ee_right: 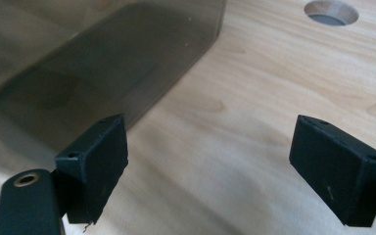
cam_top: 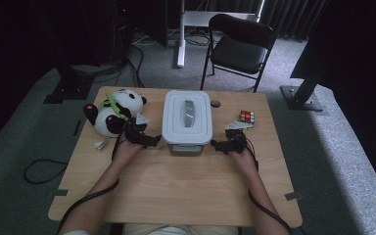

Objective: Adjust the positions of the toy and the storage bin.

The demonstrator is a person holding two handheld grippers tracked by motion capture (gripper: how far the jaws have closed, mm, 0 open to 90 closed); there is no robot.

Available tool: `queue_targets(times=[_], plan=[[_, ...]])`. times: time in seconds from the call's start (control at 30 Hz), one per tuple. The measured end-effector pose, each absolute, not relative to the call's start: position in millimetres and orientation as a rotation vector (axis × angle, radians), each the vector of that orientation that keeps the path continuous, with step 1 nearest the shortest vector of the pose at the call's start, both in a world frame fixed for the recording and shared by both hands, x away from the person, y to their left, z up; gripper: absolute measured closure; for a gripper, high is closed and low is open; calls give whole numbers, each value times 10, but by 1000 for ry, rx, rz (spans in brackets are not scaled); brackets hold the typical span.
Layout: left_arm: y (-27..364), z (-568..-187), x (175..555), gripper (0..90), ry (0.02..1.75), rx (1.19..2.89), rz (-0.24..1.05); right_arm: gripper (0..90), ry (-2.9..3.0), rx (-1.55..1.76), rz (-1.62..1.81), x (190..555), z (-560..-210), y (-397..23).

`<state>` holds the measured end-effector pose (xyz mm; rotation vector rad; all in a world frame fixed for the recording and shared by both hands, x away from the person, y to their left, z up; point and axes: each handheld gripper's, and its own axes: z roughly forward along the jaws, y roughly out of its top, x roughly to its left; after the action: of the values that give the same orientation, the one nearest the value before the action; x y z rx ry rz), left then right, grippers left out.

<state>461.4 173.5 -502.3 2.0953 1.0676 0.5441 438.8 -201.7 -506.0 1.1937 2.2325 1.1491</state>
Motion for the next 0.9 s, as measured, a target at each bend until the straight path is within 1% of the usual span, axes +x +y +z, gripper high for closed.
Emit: queue_targets(times=[0.07, 0.5, 0.9], plan=[[1708, -5009, 4666, 7, 1083, 2072, 515, 193, 2220, 1208, 1173, 4475, -5056, -2022], [1592, -4954, 4886, 6, 1105, 2096, 542, 173, 2203, 1258, 1197, 4684, -5076, -1973], [1533, -4866, 5022, 7, 1145, 2059, 550, 152, 2140, 1305, 1256, 4820, -5025, -1909]])
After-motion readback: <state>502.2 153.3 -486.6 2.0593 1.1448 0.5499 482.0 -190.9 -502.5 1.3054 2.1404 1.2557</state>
